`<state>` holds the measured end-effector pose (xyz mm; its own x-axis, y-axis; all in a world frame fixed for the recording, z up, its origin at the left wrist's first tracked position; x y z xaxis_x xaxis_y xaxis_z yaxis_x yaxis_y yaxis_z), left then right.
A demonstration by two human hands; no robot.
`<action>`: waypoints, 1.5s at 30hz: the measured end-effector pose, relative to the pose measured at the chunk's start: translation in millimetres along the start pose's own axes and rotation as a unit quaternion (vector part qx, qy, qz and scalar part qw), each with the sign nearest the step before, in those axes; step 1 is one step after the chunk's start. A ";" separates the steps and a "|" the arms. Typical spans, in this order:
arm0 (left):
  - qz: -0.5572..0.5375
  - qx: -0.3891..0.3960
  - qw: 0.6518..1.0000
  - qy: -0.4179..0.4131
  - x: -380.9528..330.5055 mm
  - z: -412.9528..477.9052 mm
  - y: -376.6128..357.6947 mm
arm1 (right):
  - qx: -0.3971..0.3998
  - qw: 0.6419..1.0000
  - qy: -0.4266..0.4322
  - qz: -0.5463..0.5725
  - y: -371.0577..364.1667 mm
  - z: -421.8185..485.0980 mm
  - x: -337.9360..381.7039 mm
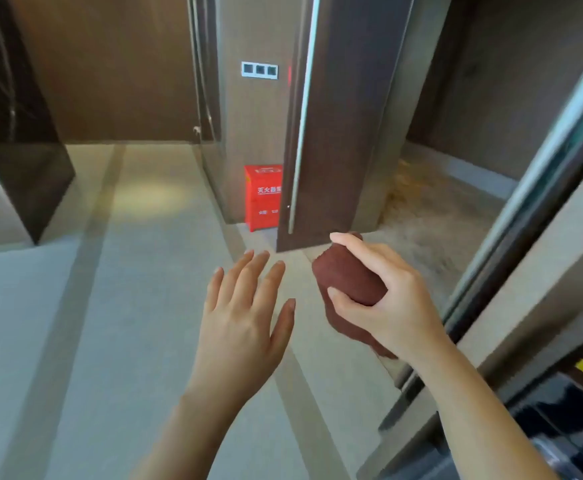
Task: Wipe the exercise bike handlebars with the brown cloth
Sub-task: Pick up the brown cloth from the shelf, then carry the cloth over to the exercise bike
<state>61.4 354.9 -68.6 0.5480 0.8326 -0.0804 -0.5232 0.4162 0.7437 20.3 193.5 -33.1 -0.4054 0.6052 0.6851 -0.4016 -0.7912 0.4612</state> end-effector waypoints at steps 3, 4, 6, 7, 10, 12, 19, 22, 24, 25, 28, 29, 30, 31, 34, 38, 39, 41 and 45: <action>0.029 0.003 0.998 0.051 66.0 -23.0 18.2 | 0.043 0.998 0.016 0.040 -72.5 15.7 21.2; 0.038 0.004 0.997 0.070 91.4 -31.7 25.8 | 0.059 0.997 0.019 0.057 -100.3 20.5 30.4; 0.057 0.003 0.993 0.107 146.6 -51.0 44.2 | 0.093 0.991 0.021 0.096 -160.6 29.5 53.5; 0.068 0.001 0.990 0.125 174.8 -62.0 54.6 | 0.110 0.987 0.024 0.112 -192.2 32.9 66.7; 0.106 -0.017 0.980 0.168 257.5 -100.0 89.1 | 0.157 0.975 0.035 0.155 -287.0 38.0 110.2; 0.139 -0.025 0.969 0.201 309.2 -128.9 114.0 | 0.189 0.964 0.046 0.182 -347.6 38.6 141.9; 0.244 -0.002 0.903 0.355 441.5 -233.8 197.1 | 0.315 0.905 0.092 0.270 -525.6 24.4 252.6; 0.275 0.004 0.868 0.413 483.9 -271.5 224.0 | 0.372 0.871 0.099 0.306 -592.5 11.8 288.0; 0.288 0.009 0.847 0.447 511.5 -292.3 236.0 | 0.408 0.848 0.101 0.322 -634.9 5.6 307.9; 0.291 0.012 0.838 0.462 525.5 -301.0 240.5 | 0.426 0.837 0.100 0.329 -655.7 4.0 316.7; 0.306 0.018 0.815 0.491 575.7 -320.1 250.3 | 0.468 0.806 0.100 0.349 -717.7 7.9 339.3; 0.317 0.017 0.807 0.498 596.4 -324.2 253.8 | 0.474 0.799 0.100 0.357 -738.9 12.5 345.6; 0.331 0.013 0.798 0.504 619.2 -327.3 257.5 | 0.476 0.794 0.098 0.366 -760.8 18.8 351.8; 0.342 0.006 0.789 0.510 643.4 -328.8 261.1 | 0.476 0.790 0.095 0.374 -783.1 26.4 357.8; 0.355 -0.006 0.775 0.522 717.8 -323.1 267.2 | 0.474 0.785 0.094 0.388 -847.5 54.2 375.3; 0.343 0.003 0.771 0.537 807.4 -308.5 272.0 | 0.497 0.771 0.088 0.389 -925.2 96.4 406.1; 0.350 -0.003 0.768 0.536 828.3 -307.1 276.1 | 0.501 0.766 0.090 0.392 -945.6 106.2 416.2; 0.365 -0.015 0.760 0.538 866.8 -309.3 286.0 | 0.505 0.758 0.091 0.402 -986.5 120.4 438.0; 0.376 -0.024 0.742 0.555 937.6 -330.6 311.8 | 0.511 0.745 0.067 0.424 -1066.6 127.1 487.9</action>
<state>196.3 1386.2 -131.5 -0.7702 0.6140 -0.1725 -0.4473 -0.3273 0.8323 355.2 1321.4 -119.1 -0.2635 -0.2003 0.9436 0.8519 -0.5073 0.1302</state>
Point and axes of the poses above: each hand's wrist, its own z-axis towards the middle knuckle, its own y-axis out of the back of the hand, x = y × z, the point moved 4 cm from there along z, towards the middle knuckle, and after that the axes turned 14 degrees about z, right-handed, at the moved point
